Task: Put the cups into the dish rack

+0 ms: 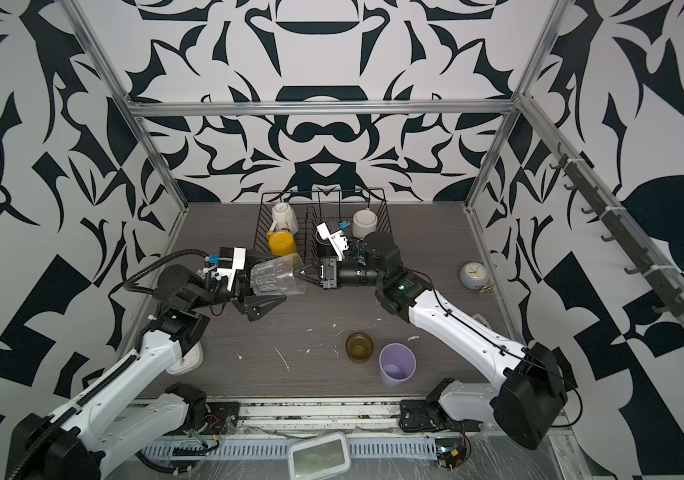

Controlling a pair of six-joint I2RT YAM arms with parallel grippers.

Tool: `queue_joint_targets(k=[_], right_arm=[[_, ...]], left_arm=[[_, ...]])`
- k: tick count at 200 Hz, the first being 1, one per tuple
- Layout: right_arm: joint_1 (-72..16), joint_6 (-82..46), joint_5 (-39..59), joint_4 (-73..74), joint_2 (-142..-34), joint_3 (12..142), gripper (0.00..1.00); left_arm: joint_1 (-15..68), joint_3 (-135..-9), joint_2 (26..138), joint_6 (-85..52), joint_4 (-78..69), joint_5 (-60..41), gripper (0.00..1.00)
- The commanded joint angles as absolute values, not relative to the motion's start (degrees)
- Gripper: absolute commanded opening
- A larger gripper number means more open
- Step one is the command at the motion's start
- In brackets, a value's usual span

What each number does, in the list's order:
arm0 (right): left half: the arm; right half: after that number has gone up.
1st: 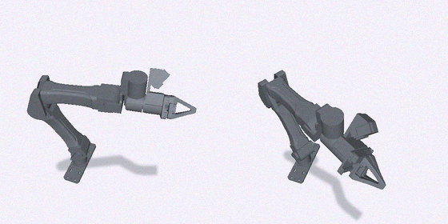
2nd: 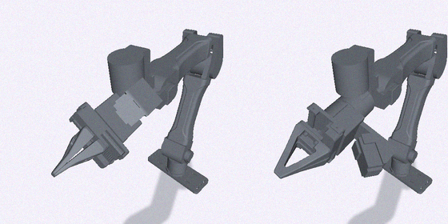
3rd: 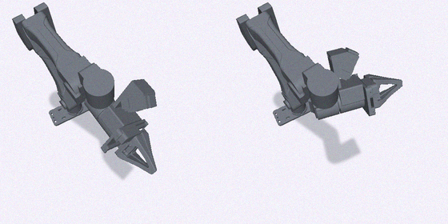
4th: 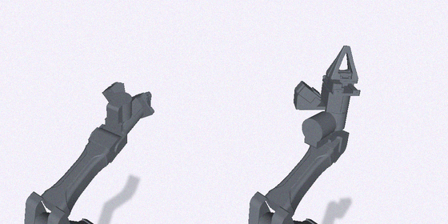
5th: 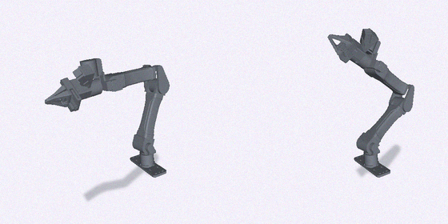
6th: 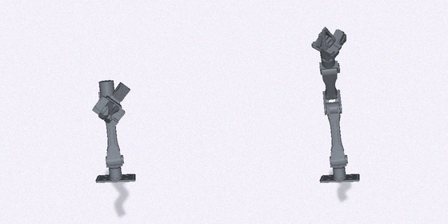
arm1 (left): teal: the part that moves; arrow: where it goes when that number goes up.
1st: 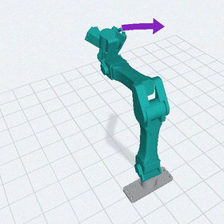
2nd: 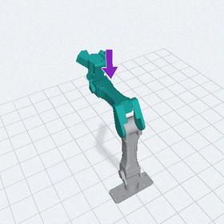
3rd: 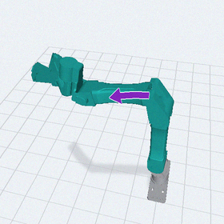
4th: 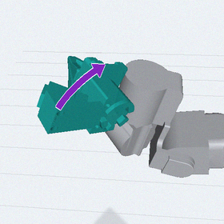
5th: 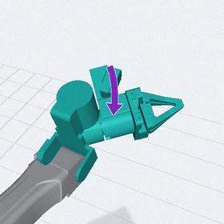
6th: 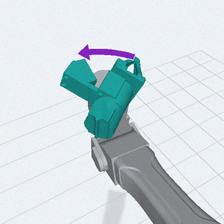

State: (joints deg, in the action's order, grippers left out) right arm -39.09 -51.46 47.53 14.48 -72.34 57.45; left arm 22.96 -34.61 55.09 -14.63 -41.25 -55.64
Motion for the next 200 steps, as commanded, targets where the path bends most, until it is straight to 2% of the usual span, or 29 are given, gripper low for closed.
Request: queue_joint_targets(k=[1, 166, 200], right_arm=[[-39.9, -52.1, 48.4, 19.6, -71.6, 57.9, 0.0], [-40.9, -54.7, 47.8, 24.4, -72.9, 56.5, 0.0], [-40.8, -55.9, 47.7, 26.3, -72.6, 56.3, 0.0]], left_arm=[[23.2, -36.9, 55.7, -17.4, -46.3, -56.3, 0.98], [23.1, -36.4, 56.6, -23.2, -54.0, -56.8, 0.92], [23.2, -35.9, 56.4, -23.4, -54.8, -57.3, 0.94]])
